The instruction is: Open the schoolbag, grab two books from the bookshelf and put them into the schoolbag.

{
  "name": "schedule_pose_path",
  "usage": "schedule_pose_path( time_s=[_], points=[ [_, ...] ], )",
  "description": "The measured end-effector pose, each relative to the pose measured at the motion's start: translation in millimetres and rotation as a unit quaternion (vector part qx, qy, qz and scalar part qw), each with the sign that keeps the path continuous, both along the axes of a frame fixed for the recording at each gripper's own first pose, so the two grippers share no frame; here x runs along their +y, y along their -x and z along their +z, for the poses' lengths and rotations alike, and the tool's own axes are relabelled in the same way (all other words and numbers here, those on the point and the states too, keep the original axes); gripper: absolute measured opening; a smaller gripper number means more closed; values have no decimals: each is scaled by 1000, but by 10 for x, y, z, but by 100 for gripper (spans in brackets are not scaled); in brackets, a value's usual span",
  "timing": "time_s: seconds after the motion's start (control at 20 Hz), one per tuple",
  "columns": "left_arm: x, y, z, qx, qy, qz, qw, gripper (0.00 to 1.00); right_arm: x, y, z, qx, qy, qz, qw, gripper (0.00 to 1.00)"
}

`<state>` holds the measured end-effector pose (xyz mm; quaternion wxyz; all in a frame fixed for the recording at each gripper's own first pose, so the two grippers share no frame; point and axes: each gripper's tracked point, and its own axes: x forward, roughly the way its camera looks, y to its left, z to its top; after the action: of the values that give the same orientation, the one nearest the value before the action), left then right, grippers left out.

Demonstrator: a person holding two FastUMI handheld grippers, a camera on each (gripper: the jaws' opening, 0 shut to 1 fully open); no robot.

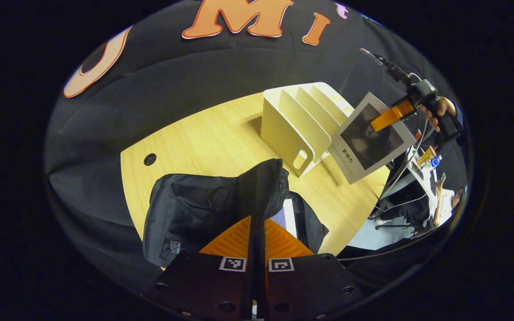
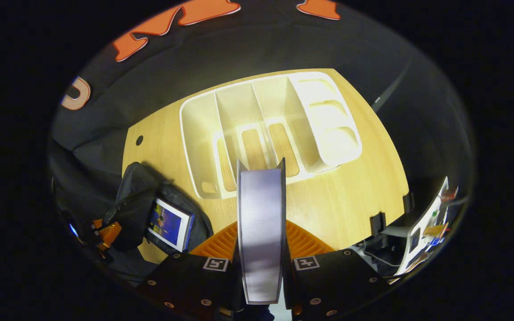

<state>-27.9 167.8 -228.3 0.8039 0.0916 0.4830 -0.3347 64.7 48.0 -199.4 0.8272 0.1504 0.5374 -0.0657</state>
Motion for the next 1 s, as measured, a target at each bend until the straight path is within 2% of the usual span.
schedule_pose_path(
  time_s=[0.4, 0.5, 0.7, 0.85, 1.0],
  points=[
    [-25, -16, 4, -5, 7, -44, 999, 4, 475, 691, -64, -36, -96, -57, 993, 38],
    [-39, -31, 33, -9, 4, -56, 998, 4, 637, 793, -66, -47, -116, -53, 991, 38],
    [-53, -59, 69, -11, 0, -62, 998, 4, 985, 819, 28, -84, -185, -48, 978, 37],
    [-70, -92, 95, -19, -3, -62, 998, 4, 1237, 800, -96, -93, -204, -33, 974, 37],
    [-72, -75, 117, -22, -6, -62, 998, 4, 1503, 660, -140, -107, -253, -32, 961, 37]
  ],
)
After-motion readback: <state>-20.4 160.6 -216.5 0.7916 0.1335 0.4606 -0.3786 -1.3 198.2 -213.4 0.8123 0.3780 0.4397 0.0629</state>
